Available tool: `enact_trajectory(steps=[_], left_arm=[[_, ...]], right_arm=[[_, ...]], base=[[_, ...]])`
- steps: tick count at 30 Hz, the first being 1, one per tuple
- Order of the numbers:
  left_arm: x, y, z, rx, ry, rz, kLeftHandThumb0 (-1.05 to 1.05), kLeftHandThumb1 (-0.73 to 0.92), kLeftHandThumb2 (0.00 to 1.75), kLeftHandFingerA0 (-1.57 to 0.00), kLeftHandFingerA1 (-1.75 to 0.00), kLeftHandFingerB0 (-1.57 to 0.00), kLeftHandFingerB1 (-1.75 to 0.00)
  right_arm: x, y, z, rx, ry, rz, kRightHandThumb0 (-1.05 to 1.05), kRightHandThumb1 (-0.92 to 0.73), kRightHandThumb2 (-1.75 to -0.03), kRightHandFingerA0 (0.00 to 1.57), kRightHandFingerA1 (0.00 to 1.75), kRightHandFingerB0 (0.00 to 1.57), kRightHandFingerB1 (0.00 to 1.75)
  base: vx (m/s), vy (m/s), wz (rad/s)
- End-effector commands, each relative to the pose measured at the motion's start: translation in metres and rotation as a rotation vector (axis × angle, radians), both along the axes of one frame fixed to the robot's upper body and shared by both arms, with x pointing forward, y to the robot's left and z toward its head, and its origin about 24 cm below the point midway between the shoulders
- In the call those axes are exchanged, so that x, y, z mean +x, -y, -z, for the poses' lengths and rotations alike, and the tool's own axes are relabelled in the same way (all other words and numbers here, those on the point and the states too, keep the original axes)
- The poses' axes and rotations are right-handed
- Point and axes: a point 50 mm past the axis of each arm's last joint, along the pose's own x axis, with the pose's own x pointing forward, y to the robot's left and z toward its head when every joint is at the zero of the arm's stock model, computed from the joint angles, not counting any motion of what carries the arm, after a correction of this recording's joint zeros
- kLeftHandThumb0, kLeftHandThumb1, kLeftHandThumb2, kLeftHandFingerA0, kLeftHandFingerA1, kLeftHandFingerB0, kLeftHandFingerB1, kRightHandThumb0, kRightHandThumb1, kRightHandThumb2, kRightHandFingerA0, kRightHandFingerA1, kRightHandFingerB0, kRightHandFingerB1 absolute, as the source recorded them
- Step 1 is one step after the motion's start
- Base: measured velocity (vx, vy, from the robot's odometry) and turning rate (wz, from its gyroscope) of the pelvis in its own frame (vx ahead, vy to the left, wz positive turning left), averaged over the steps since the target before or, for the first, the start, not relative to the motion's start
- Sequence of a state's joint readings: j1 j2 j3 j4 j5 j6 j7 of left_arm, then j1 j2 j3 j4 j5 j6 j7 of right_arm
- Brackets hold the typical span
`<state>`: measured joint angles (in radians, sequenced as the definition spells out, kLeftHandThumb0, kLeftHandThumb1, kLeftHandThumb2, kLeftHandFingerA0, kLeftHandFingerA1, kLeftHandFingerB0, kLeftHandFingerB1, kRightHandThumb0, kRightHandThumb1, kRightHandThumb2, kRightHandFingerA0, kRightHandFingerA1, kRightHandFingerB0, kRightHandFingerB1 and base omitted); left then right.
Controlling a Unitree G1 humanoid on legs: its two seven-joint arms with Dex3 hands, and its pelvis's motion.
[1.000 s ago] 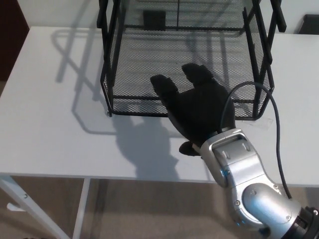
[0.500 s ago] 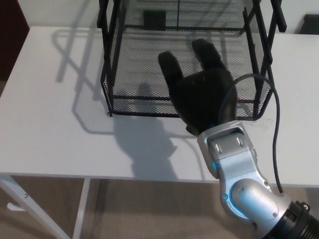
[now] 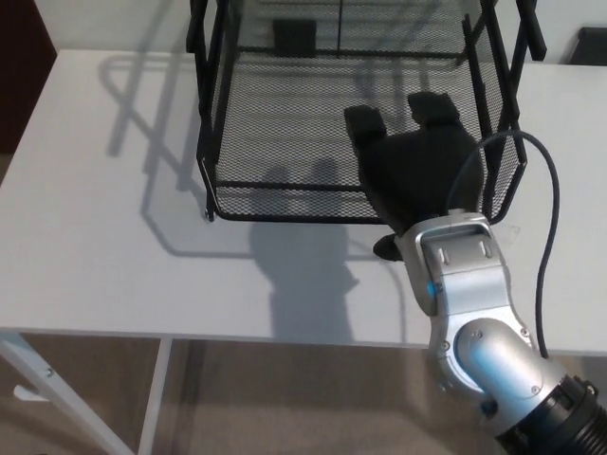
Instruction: The robot walks towards a file tray kept in the middle of a desk and uses its right hand to grab a tray and pulls it out towards itself
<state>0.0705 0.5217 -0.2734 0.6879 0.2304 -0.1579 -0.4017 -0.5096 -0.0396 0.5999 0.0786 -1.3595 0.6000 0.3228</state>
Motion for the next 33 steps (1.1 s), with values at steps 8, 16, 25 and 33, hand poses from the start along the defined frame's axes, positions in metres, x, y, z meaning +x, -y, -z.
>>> enact_trajectory(steps=[8, 16, 25, 33], left_arm=[[0.001, -0.005, -0.005, 0.029, 0.004, 0.053, -0.57, 0.16, 0.58, -0.8, -0.55, -0.68, -0.48], [0.001, -0.005, -0.005, 0.032, 0.003, 0.06, -0.57, 0.16, 0.58, -0.79, -0.55, -0.69, -0.48], [0.0, -0.004, -0.004, 0.029, -0.002, 0.052, -0.56, 0.17, 0.57, -0.79, -0.54, -0.69, -0.48], [-0.001, -0.005, -0.004, 0.031, 0.0, 0.055, -0.58, 0.16, 0.58, -0.8, -0.56, -0.69, -0.49]], right_arm=[[-0.005, 0.005, 0.013, 0.075, -0.166, -0.013, -0.5, -0.31, -0.75, 0.02, 0.28, 0.07, 0.33], [-0.015, 0.001, 0.015, 0.064, -0.147, -0.06, -0.53, -0.32, -0.76, 0.0, 0.24, 0.05, 0.28], [-0.03, -0.005, 0.025, 0.015, -0.149, -0.095, -0.69, -0.33, -0.64, 0.07, 0.24, 0.11, 0.27], [-0.049, -0.005, 0.033, 0.018, -0.159, -0.112, -0.62, -0.4, -0.53, 0.05, 0.31, 0.13, 0.26]], base=[[0.0, 0.0, 0.0], [0.0, 0.0, 0.0], [0.0, 0.0, 0.0], [0.0, 0.0, 0.0]])
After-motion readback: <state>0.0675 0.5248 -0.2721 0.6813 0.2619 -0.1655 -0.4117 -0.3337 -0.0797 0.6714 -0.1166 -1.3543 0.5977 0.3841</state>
